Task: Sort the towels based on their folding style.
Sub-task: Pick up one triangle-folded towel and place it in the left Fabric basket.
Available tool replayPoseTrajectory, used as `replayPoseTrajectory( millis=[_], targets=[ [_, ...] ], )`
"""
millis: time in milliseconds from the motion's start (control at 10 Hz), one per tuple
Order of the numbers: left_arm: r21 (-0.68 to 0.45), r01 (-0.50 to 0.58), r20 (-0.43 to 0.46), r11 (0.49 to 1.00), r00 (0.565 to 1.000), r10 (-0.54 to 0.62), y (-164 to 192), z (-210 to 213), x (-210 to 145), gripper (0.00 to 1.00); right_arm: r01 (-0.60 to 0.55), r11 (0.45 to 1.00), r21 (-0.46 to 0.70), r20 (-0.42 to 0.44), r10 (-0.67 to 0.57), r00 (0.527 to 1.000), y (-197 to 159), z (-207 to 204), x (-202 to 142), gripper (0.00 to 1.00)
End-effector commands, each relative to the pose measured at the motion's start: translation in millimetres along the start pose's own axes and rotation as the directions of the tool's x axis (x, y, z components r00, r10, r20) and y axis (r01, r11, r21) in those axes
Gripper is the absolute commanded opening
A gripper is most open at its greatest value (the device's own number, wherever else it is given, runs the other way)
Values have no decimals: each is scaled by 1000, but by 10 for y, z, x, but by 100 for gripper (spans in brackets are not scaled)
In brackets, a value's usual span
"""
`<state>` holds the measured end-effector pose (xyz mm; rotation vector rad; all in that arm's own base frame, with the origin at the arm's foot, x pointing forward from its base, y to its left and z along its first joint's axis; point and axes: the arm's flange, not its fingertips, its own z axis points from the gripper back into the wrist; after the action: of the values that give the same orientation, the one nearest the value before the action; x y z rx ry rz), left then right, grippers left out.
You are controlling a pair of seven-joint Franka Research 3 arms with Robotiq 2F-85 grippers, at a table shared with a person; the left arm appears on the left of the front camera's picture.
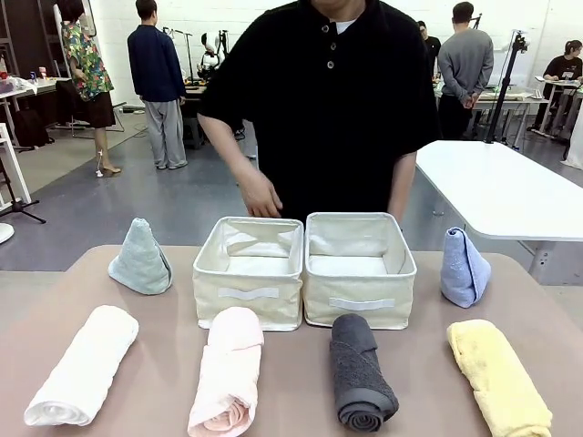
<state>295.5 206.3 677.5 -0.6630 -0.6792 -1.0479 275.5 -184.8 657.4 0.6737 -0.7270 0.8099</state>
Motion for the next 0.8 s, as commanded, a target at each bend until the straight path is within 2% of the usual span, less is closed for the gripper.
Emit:
replayPoseTrajectory(
  millis=[0,700],
  targets=[
    [-4,24,14,1000,1000,-24,10,24,34,100,-11,1000,22,25,10,1000,-43,18,-22,100],
    [-4,24,14,1000,1000,-24,10,24,34,100,-11,1000,22,25,10,1000,-43,18,-22,100]
  ],
)
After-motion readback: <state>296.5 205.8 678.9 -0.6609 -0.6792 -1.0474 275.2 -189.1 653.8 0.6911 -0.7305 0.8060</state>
